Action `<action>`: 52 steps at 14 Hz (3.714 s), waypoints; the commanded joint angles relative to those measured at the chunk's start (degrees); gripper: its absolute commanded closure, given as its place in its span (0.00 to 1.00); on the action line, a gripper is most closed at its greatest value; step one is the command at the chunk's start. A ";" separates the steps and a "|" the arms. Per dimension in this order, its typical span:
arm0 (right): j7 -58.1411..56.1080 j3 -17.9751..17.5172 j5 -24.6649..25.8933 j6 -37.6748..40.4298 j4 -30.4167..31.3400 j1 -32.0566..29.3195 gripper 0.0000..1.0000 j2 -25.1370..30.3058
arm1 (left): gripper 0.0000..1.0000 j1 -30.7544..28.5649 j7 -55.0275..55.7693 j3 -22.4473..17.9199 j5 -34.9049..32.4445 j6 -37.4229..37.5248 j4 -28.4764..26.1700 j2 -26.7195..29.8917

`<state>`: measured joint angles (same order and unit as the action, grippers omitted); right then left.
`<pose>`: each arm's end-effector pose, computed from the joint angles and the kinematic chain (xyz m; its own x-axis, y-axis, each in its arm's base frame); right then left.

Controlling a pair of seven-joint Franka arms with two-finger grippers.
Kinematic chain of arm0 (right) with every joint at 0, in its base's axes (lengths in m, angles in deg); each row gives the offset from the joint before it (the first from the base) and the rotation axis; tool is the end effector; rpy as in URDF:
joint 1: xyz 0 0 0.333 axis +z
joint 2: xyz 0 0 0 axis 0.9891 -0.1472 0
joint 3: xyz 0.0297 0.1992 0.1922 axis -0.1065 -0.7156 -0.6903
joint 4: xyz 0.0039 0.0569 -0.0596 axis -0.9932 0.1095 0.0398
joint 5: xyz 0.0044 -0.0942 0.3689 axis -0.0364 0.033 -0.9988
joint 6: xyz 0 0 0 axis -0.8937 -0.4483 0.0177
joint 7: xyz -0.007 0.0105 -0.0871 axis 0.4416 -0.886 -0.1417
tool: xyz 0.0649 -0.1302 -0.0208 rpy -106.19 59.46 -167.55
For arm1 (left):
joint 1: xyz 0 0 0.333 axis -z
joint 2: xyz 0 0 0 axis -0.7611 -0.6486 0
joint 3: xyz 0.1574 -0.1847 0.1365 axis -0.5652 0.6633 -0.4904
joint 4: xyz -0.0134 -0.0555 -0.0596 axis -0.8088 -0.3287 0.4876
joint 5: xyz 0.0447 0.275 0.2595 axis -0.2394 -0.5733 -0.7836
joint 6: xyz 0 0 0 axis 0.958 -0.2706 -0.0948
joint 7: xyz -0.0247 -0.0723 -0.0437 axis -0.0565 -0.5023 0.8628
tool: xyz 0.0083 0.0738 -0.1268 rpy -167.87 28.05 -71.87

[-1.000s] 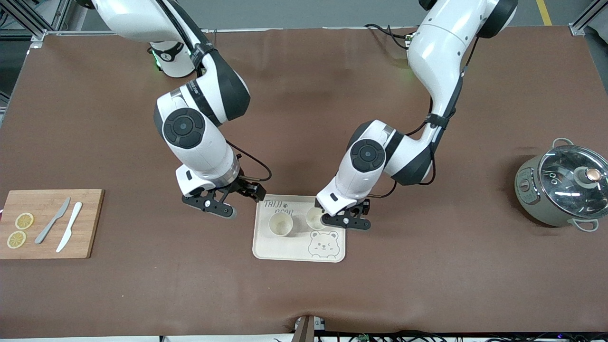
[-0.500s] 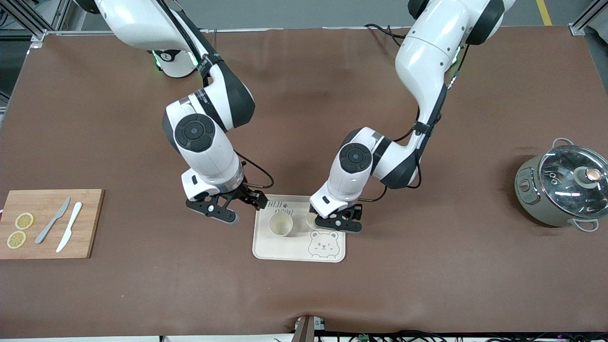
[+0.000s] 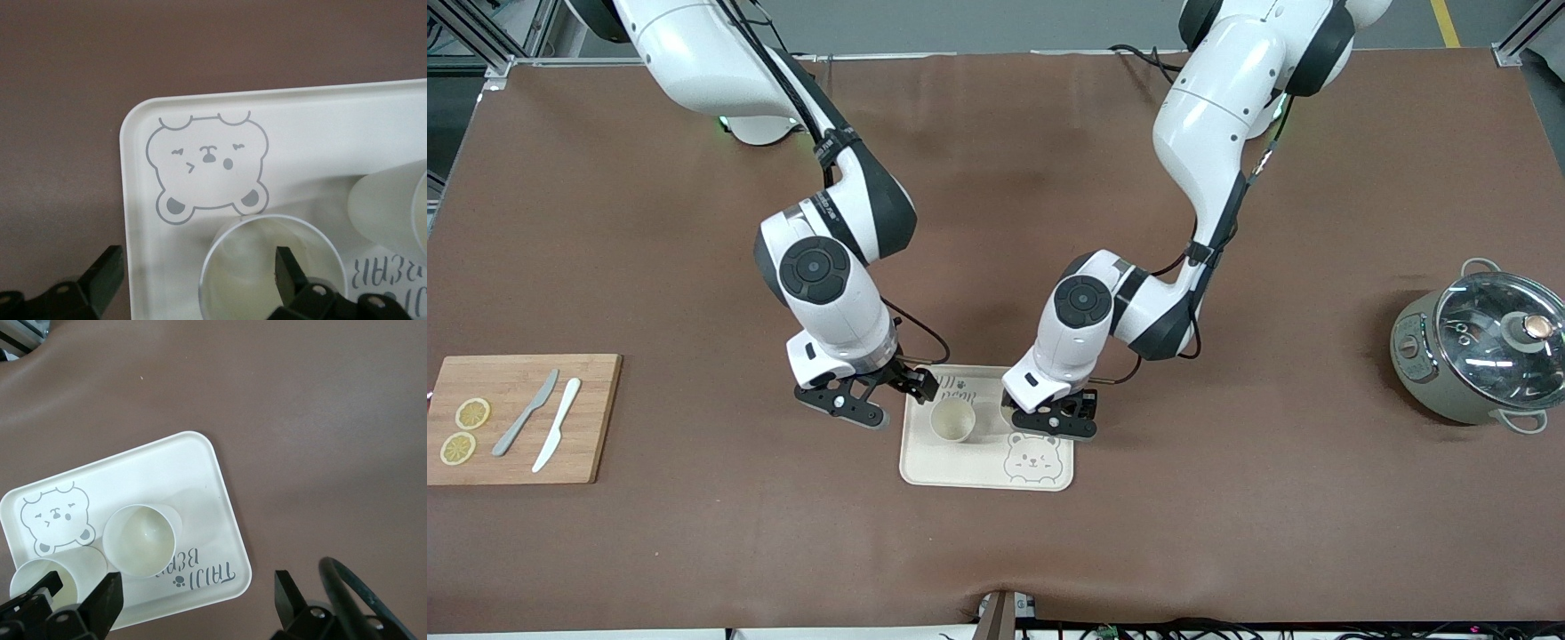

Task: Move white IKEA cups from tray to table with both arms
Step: 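Lower the left gripper and the right gripper around the two cups, then close the left gripper and the right gripper on the cup rims, then carry the cup with the left gripper toward the steel pot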

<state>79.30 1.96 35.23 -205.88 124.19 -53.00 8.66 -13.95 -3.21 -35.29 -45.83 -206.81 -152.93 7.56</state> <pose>0.6238 0.3495 0.2934 0.9316 -0.3492 0.1007 -0.3415 -0.9360 -0.0859 0.6173 -0.4245 0.1753 0.9602 -0.1224 0.2510 -0.1445 -0.9869 0.0714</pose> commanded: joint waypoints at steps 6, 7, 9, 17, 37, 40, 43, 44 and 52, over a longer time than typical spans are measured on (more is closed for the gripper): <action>1.41 0.67 0.87 -3.49 -3.38 0.73 0.00 -5.12 | 1.00 1.21 1.48 -1.46 0.87 0.38 1.95 -0.54; 1.41 0.67 0.96 -3.49 -3.55 0.73 0.00 -5.46 | 1.00 1.21 1.57 -1.46 0.87 0.39 1.86 -0.45; 1.41 0.67 0.96 -4.19 -3.73 0.82 0.00 -6.17 | 1.00 1.21 1.74 -1.46 0.87 0.47 1.77 -0.37; 1.50 0.67 0.87 -8.06 -4.52 1.60 0.00 -9.59 | 1.00 0.77 2.18 -1.28 1.05 0.82 1.07 1.12; 1.50 1.19 1.75 -11.75 -4.34 2.31 0.00 -13.73 | 1.00 -25.42 -21.09 7.68 0.96 -19.92 -73.01 57.45; 1.58 1.19 2.19 -11.84 -4.34 2.31 0.00 -14.17 | 1.00 -28.84 -26.27 7.59 1.39 -19.65 -77.75 62.11; 1.58 1.19 2.28 -12.89 -4.26 2.58 0.00 -14.70 | 1.00 -32.53 -33.65 7.33 3.85 -19.65 -81.01 63.27; 1.58 1.19 2.45 -13.16 -4.26 2.58 0.00 -14.70 | 1.00 -33.85 -36.81 7.33 6.29 -19.65 -81.80 63.18; 1.41 1.19 2.54 -13.25 -4.34 2.58 0.00 -14.87 | 1.00 -36.85 -78.04 7.07 44.62 -20.26 -82.16 58.53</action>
<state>79.56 2.67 36.52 -219.08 121.65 -51.02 -5.13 -50.48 -76.13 -28.65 -5.26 -225.94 -235.37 67.67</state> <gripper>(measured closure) 0.000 0.969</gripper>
